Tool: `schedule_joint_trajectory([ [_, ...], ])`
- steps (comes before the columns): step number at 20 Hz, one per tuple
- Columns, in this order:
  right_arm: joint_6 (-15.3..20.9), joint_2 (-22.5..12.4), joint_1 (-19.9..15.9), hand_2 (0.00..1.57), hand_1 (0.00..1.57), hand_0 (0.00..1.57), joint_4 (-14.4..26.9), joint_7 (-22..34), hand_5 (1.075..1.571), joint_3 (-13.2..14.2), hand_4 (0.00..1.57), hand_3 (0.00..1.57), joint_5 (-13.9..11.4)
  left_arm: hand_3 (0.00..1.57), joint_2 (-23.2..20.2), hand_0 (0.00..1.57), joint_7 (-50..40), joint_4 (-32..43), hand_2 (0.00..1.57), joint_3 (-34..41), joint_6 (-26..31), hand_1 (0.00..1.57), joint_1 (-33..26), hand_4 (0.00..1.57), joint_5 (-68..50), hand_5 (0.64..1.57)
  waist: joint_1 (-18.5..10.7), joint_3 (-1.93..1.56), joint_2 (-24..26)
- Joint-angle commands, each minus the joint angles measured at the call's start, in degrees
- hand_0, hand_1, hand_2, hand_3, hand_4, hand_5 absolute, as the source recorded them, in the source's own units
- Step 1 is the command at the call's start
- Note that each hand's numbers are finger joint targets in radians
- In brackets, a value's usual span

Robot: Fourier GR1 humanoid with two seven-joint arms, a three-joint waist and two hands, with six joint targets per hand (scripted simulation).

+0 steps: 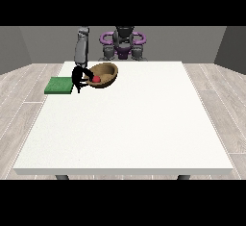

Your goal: Pick the cup and pour the ball into the bowl, then pick the bowl and place it on the pad

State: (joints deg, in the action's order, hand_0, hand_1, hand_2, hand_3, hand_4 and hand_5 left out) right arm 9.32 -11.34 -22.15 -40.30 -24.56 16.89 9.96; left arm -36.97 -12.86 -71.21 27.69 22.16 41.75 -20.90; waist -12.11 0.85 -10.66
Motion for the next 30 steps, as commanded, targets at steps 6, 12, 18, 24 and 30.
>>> schedule_joint_trajectory([
  [6, -0.09, -14.66, -0.82, 1.57, 1.57, 1.57, -2.66, 24.61, 1.557, -4.44, 1.05, 0.97, -5.06, 0.0, -3.03, 0.0, 3.93, 8.11, 0.0, 3.33, 2.16, 0.0, -5.91, 1.2, 1.46, 1.54, 7.27, -0.63, 5.37],
  [12, -4.68, -21.59, -6.94, 1.57, 1.57, 1.57, -5.72, 35.29, 1.568, -5.62, 1.09, 0.68, -6.09, 0.0, -5.91, 0.0, 6.66, 12.21, 0.0, 4.11, 3.06, 0.0, -7.8, 1.2, 2.91, 1.541, 10.28, -0.78, 6.52],
  [18, -8.26, -25.52, -5.53, 1.57, 1.57, 1.57, -3.33, 34.28, 1.564, -1.61, 1.09, 0.58, -4.03, 0.0, -3.31, 0.0, 9.29, 10.82, 0.0, 3.58, 2.52, 0.0, -12.54, 1.2, 2.68, 1.542, 9.84, -0.84, 7.52],
  [24, -9.64, -25.49, -6.59, 1.57, 1.57, 1.57, -3.13, 28.92, 1.568, 0.36, 1.12, 0.38, -3.09, 0.0, -7.45, 0.0, 16.38, 15.97, 0.0, 6.63, 5.95, 0.0, -12.19, 1.21, 1.39, 1.555, 10.87, -0.83, 0.79],
  [30, -9.14, -24.19, -10.0, 1.57, 1.57, 1.57, 0.51, 30.28, 1.569, 2.72, 1.06, 0.44, -0.84, 0.0, -8.03, 0.0, 18.16, 14.96, 0.0, 5.62, 4.4, 0.0, -10.57, 1.21, 2.02, 1.553, 9.72, -0.85, -1.97],
])
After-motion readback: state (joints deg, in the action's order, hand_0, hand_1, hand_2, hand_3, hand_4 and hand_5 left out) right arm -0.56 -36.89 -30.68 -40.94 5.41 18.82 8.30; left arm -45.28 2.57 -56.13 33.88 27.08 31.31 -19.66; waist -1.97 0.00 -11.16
